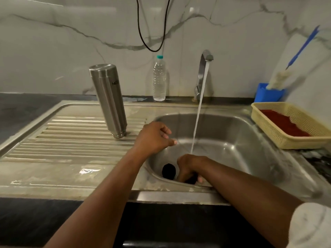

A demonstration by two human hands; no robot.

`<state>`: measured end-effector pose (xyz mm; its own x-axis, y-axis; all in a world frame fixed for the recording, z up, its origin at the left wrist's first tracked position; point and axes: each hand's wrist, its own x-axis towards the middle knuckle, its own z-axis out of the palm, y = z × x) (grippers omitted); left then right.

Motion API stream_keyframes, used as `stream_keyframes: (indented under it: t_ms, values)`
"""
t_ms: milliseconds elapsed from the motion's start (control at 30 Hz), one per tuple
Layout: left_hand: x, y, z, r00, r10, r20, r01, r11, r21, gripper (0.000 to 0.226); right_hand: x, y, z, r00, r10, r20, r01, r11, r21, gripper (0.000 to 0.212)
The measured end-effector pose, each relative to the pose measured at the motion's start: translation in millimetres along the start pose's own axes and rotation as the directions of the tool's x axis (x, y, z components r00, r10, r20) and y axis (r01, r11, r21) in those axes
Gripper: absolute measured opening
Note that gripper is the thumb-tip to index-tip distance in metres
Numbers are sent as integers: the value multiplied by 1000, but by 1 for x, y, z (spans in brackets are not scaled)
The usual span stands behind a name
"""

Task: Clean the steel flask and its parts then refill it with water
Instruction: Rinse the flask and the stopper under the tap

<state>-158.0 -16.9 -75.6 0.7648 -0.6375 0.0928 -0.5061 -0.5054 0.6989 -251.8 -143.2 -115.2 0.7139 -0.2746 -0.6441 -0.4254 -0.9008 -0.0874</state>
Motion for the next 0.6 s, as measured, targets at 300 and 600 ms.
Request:
stream_keyframes:
  t_ms: [300, 600]
  values:
    - [40, 19, 28, 998, -2, -61, -2, 998, -68, 39, -13, 85, -60, 798, 168, -579, 241, 791, 563, 34]
    - [91, 38, 89, 1000, -9, 8, 12, 908, -419, 43, 25, 110, -63, 723, 374, -581, 565, 164, 809, 36]
